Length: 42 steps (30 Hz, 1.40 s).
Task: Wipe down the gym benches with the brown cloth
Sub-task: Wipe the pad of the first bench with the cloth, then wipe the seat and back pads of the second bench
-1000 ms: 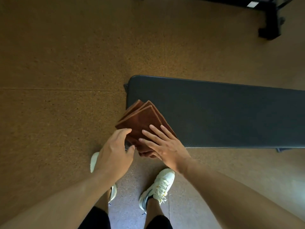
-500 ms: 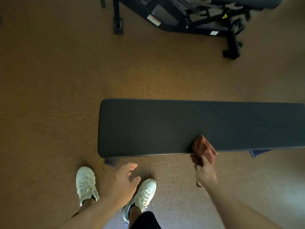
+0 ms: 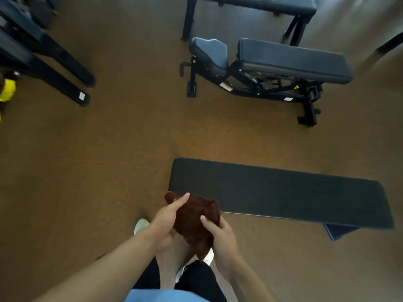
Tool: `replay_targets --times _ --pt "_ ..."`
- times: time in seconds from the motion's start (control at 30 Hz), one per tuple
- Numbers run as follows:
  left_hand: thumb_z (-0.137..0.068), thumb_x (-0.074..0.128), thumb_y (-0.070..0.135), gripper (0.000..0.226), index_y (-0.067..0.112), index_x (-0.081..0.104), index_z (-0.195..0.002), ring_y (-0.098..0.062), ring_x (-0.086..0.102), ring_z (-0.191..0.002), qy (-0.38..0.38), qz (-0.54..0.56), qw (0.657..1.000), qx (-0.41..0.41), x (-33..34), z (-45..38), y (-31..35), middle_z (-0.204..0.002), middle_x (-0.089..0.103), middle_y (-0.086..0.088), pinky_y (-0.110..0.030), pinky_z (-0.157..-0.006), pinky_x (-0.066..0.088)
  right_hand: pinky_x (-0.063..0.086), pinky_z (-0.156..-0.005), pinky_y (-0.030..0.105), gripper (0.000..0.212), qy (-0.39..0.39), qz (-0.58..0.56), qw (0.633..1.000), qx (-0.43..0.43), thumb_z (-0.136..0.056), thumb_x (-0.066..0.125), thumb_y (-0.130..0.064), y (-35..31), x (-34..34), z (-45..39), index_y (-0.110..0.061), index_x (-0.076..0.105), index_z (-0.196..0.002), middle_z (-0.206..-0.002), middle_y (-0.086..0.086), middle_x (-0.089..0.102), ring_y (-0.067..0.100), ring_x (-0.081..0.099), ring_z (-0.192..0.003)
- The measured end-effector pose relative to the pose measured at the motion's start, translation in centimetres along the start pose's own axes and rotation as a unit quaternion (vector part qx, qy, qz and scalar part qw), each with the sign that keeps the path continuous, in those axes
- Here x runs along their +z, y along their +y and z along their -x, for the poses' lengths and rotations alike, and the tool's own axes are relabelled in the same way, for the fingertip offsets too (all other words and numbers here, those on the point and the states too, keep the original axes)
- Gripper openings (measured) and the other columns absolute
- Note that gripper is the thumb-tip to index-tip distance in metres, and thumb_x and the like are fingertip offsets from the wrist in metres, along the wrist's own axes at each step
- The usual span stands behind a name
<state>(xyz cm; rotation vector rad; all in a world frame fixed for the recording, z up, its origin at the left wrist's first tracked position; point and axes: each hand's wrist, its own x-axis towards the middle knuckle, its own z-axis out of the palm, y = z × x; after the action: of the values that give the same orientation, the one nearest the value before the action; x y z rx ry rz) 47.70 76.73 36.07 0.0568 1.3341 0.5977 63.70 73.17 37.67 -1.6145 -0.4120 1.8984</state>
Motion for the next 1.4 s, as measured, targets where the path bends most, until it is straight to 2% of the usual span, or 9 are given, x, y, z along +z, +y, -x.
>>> replay_targets --times 0.3,0.47,0.6,0.8,0.87,1.0,1.2,1.3,1.4 --pt "-0.092 0.071 0.038 0.034 0.020 0.071 -0.120 -0.025 0.072 -0.104 0.051 -0.100 0.983 0.142 -8.3 4.1 9.7 -0.110 0.077 -0.006 -0.046 -0.098 0.056 0.055 -0.104 0.050 0.046 -0.025 0.143 0.989 -0.025 -0.078 0.089 -0.047 -2.5 9.4 -2.4 -0.016 0.076 -0.109 -0.108 0.010 0.079 0.030 0.074 -0.108" --pt "-0.100 0.062 0.031 0.018 0.020 0.071 -0.089 -0.009 0.068 -0.083 0.030 -0.213 0.939 0.270 -17.2 6.2 19.0 -0.083 0.072 0.005 -0.028 -0.077 0.049 0.062 -0.085 0.039 0.032 -0.024 0.213 0.972 -0.091 -0.082 0.088 -0.012 -2.4 21.7 -6.5 -0.009 0.066 -0.106 -0.101 0.007 0.078 0.024 0.076 -0.098" --pt "-0.101 0.061 0.022 0.020 0.013 0.068 -0.084 -0.010 0.064 -0.076 0.027 -0.232 0.912 0.338 -22.9 8.1 26.8 -0.077 0.068 -0.004 -0.026 -0.074 0.047 0.062 -0.087 0.032 0.052 -0.048 0.258 0.958 -0.118 -0.084 0.068 0.013 -3.3 31.3 -9.3 -0.023 0.068 -0.121 -0.106 -0.005 0.079 0.013 0.075 -0.104" --pt "-0.096 0.067 0.029 0.012 0.022 0.076 -0.101 -0.022 0.072 -0.106 0.047 -0.097 0.950 0.293 -26.2 7.7 34.9 -0.104 0.078 -0.002 -0.039 -0.097 0.053 0.054 -0.071 0.022 0.023 -0.060 0.313 0.945 -0.070 -0.091 0.072 0.000 -4.2 36.9 -12.7 -0.022 0.077 -0.090 -0.075 -0.014 0.078 -0.002 0.071 -0.071" --pt "-0.099 0.063 0.025 0.014 0.020 0.076 -0.101 -0.022 0.073 -0.104 0.071 -0.093 0.949 0.292 -27.1 6.8 37.5 -0.103 0.078 -0.003 -0.040 -0.099 0.053 0.058 -0.075 0.024 0.016 -0.047 0.256 0.965 -0.044 -0.090 0.079 -0.006 -5.0 36.9 -13.6 -0.015 0.079 -0.103 -0.088 -0.006 0.082 0.008 0.077 -0.083" --pt "-0.100 0.059 0.030 0.017 0.020 0.073 -0.103 -0.020 0.070 -0.106 0.129 -0.107 0.948 0.271 -29.1 4.5 41.5 -0.106 0.077 0.000 -0.048 -0.104 0.052 0.060 -0.092 0.044 0.048 0.006 0.157 0.987 -0.020 -0.077 0.085 -0.039 -7.8 35.6 -14.9 -0.009 0.078 -0.112 -0.104 0.011 0.081 0.033 0.077 -0.102" --pt "-0.100 0.061 0.032 0.018 0.017 0.071 -0.101 -0.026 0.069 -0.109 0.110 -0.160 0.952 0.238 -28.3 0.3 46.3 -0.107 0.076 -0.007 -0.054 -0.101 0.053 0.055 -0.088 0.037 0.034 -0.039 0.068 0.997 0.016 -0.096 0.069 -0.019 -14.7 33.0 -18.1 -0.006 0.070 -0.128 -0.117 0.016 0.077 0.030 0.072 -0.105" --pt "-0.101 0.062 0.032 0.015 0.022 0.072 -0.095 -0.025 0.067 -0.112 0.141 -0.224 0.926 0.268 -26.1 -2.2 49.8 -0.104 0.075 -0.005 -0.037 -0.093 0.055 0.054 -0.079 0.030 0.024 -0.010 0.118 0.992 -0.038 -0.102 0.063 -0.011 -19.5 32.5 -20.3 -0.017 0.077 -0.121 -0.107 0.007 0.079 0.021 0.073 -0.096" --pt "-0.103 0.059 0.030 0.039 0.028 0.055 -0.141 -0.022 0.052 -0.134 0.164 -0.277 0.914 0.248 -23.0 -5.1 53.7 -0.140 0.060 0.002 -0.029 -0.101 0.044 0.057 -0.076 0.029 0.024 0.033 0.203 0.972 -0.114 -0.103 0.066 -0.013 -24.7 32.6 -22.9 -0.032 0.081 -0.107 -0.101 0.002 0.081 0.023 0.076 -0.096"
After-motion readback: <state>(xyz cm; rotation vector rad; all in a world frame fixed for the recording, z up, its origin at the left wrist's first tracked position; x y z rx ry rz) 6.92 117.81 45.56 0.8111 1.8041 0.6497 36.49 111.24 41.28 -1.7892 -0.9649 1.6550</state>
